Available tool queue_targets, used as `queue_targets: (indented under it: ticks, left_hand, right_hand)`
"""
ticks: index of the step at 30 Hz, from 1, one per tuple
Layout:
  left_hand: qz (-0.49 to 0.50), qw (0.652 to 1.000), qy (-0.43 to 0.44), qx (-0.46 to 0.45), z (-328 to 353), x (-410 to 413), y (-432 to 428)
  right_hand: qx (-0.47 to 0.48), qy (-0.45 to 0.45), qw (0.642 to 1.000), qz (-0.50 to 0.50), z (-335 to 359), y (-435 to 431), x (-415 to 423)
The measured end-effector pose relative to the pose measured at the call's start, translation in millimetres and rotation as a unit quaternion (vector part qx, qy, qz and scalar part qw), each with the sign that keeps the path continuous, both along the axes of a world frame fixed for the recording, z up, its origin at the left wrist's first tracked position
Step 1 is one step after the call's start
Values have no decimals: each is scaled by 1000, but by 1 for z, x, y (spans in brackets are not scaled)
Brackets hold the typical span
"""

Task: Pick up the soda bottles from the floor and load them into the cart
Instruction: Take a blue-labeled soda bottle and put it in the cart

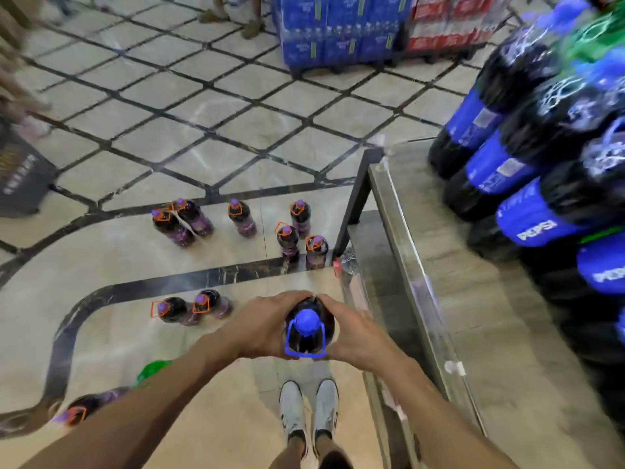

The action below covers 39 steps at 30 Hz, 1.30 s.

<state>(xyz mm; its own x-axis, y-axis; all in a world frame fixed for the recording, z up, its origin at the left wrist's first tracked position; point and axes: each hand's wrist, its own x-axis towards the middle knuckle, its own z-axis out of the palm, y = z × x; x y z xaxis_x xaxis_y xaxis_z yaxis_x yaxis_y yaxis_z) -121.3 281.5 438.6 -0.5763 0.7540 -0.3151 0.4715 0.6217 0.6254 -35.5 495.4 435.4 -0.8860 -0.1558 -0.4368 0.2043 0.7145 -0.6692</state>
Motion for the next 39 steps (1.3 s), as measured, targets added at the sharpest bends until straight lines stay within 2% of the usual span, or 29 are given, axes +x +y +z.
queue_targets:
  ticks: [4, 7, 13, 17, 24, 28, 32, 39]
  left_hand:
    - [-3, 999, 48, 23, 99, 7, 5]
    - [-7, 999, 44, 26, 140, 7, 16]
    - [-59, 995, 75, 12, 177, 6, 53]
    - [-113, 987, 113, 19, 186, 3, 81]
    - [-188, 980, 30, 61, 218, -22, 122]
    - [-244, 964, -14, 106, 236, -30, 139]
    - [-270, 944, -108, 158, 241, -26, 152]
    - [-397, 887, -163, 170, 262, 17, 195]
  right_hand:
    - [-5, 62, 998, 13, 91, 8, 4]
    - [-5, 73, 997, 7, 132, 19, 7]
    - [26, 77, 997, -8, 168, 43, 19]
    - [28, 94, 992, -81, 180, 55, 38]
    - [68, 130, 967, -207, 221, 67, 60]
    - [81, 166, 937, -298, 242, 59, 79]
    - [76, 178, 898, -396, 252, 45, 99]
    - [66, 216, 801, -554, 269, 16, 167]
